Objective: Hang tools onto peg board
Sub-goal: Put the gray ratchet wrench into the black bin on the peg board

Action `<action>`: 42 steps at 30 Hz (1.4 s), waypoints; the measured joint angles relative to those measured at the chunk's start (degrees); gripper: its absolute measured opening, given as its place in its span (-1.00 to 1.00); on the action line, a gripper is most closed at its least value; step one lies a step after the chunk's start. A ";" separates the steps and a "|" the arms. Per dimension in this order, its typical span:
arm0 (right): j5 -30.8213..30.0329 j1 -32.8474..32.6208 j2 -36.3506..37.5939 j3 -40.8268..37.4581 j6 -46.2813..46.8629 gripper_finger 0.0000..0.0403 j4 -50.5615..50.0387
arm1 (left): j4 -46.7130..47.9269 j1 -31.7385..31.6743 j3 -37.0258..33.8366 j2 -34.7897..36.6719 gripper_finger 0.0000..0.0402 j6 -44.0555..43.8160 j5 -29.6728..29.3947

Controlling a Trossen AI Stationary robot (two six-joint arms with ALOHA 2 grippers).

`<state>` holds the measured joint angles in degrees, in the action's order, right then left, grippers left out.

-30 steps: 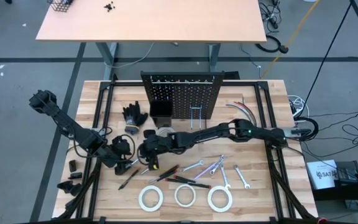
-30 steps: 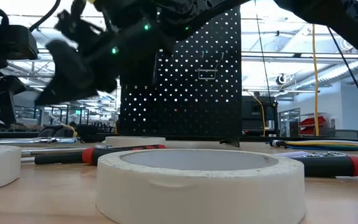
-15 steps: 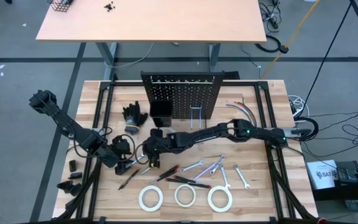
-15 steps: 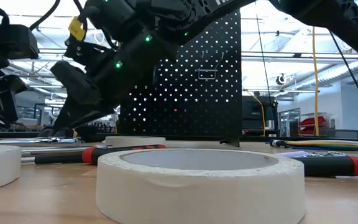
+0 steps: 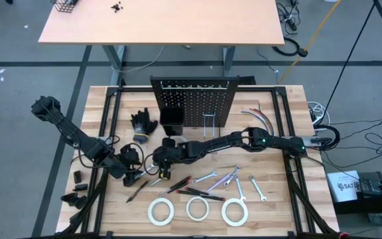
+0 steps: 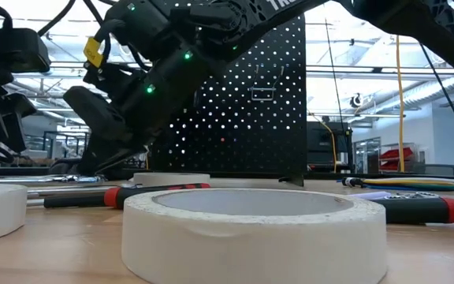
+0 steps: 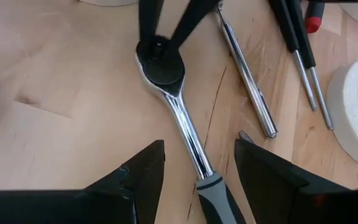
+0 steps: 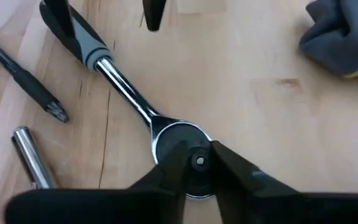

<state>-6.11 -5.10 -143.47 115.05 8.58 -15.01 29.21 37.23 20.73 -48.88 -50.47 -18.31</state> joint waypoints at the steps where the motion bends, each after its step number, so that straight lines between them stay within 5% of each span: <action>1: -0.07 0.00 0.03 0.08 0.41 -0.85 -0.84 | 0.00 -0.02 0.00 0.00 -0.02 0.13 -0.01; 8: -0.84 -1.04 0.80 0.15 1.69 -0.89 -5.76 | 0.08 -0.02 0.00 0.00 -0.02 0.32 -0.37; 30: -20.15 -4.21 10.43 -0.22 -5.36 -0.89 -16.39 | -4.93 -0.02 0.00 0.32 -0.02 1.26 -3.21; 42: -31.27 -7.15 14.95 -0.22 -13.60 -0.89 -15.86 | -9.02 -0.03 0.00 6.36 -0.02 -0.10 -5.92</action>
<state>-37.38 -12.26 -128.52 114.83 -5.02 -30.87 20.20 37.20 20.73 -42.52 -50.57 -24.22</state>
